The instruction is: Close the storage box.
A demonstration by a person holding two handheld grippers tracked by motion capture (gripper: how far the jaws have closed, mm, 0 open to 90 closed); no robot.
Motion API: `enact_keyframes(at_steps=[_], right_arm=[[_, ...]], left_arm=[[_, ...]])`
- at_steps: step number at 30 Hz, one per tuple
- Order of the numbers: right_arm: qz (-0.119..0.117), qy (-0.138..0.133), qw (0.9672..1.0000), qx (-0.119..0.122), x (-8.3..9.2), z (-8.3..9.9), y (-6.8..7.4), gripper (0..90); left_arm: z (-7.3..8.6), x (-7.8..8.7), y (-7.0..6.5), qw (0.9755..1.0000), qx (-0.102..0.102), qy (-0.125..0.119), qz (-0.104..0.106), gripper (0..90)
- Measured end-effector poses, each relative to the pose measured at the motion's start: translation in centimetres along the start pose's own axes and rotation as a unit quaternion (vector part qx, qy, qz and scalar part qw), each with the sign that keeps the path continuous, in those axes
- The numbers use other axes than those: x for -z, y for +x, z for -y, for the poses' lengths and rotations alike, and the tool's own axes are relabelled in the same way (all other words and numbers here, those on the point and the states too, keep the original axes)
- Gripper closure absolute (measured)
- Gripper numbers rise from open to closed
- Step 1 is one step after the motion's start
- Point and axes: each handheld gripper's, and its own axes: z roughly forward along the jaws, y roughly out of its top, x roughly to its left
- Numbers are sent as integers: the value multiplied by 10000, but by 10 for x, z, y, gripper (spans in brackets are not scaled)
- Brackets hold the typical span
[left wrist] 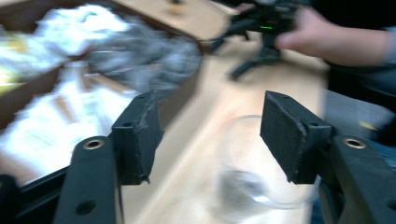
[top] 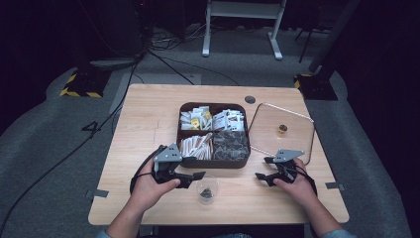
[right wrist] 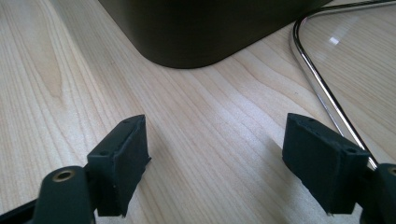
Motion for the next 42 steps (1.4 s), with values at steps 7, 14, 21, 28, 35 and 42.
enact_keyframes(at_steps=[7,14,21,28,35,42], right_arm=[[5,2,10000,-2,0,0,0,224],[6,2,10000,-4,0,0,0,224],[6,2,10000,-3,0,0,0,224],[20,11,10000,-16,0,0,1,226],[30,-24,10000,-54,2,1,1,301],[-70,32,9999,-95,8,-2,0,352]], left_arm=[[15,15,24,9901,-111,236,-1380,323],[35,25,50,9814,399,279,-1856,312],[48,26,67,9774,729,366,-1949,304],[67,23,89,9633,936,872,-2358,287],[83,14,102,9568,1133,1221,-2381,271],[94,15,112,9551,1169,1315,-2384,238]])
